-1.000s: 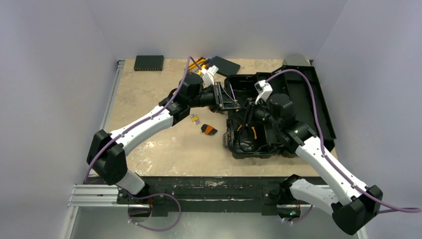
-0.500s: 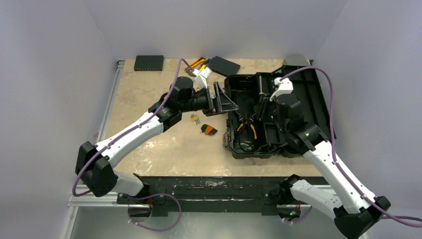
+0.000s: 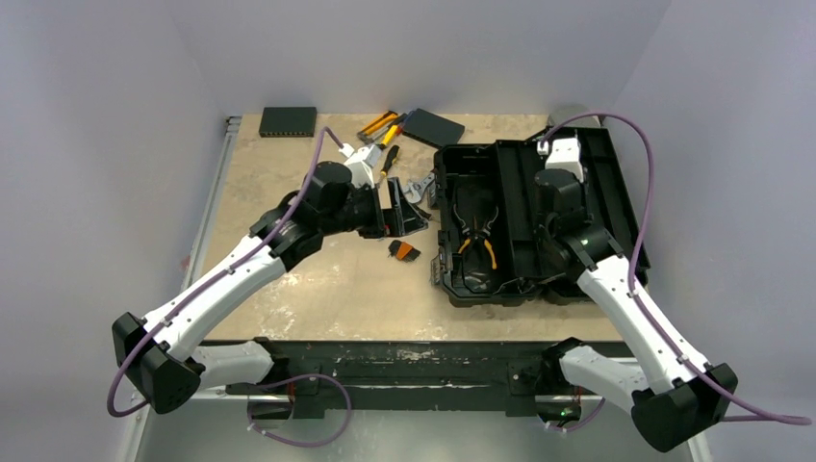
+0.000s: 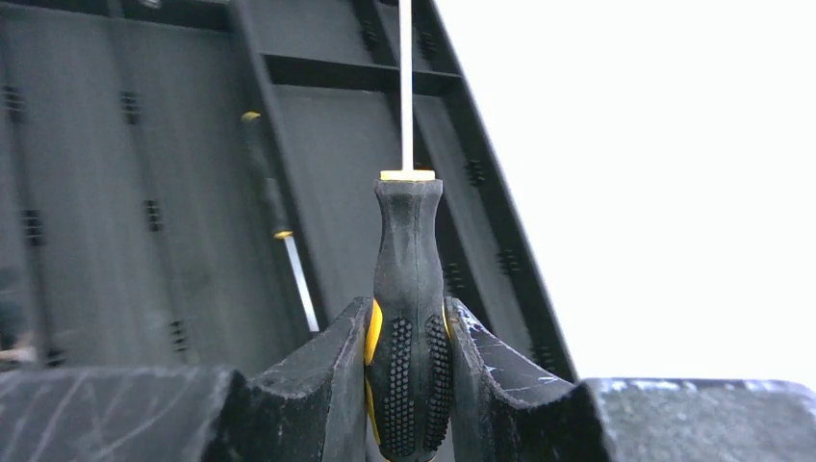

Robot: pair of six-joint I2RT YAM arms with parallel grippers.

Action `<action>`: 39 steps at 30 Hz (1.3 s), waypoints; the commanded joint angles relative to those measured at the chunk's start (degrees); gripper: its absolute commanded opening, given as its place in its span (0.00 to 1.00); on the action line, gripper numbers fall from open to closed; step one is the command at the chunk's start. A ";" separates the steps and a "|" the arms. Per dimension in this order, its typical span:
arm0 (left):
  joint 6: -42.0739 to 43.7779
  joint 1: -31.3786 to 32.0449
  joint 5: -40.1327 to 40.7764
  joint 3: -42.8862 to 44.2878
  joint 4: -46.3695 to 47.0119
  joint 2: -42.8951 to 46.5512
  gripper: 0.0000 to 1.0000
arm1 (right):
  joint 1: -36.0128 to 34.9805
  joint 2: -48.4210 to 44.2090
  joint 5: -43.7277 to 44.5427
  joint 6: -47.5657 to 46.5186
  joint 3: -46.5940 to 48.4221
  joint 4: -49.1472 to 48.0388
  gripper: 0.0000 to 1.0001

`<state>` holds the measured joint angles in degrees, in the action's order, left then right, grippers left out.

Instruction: Pack the tool kit

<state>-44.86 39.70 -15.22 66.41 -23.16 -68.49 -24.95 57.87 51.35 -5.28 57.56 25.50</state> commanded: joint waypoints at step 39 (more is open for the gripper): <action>9.35 -6.97 21.93 2.84 -5.68 -9.35 1.00 | 13.61 3.22 -47.62 23.17 14.37 2.27 0.88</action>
<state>-39.57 36.18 5.26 60.38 -34.92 -66.67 -11.20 59.18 19.53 9.69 73.10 33.69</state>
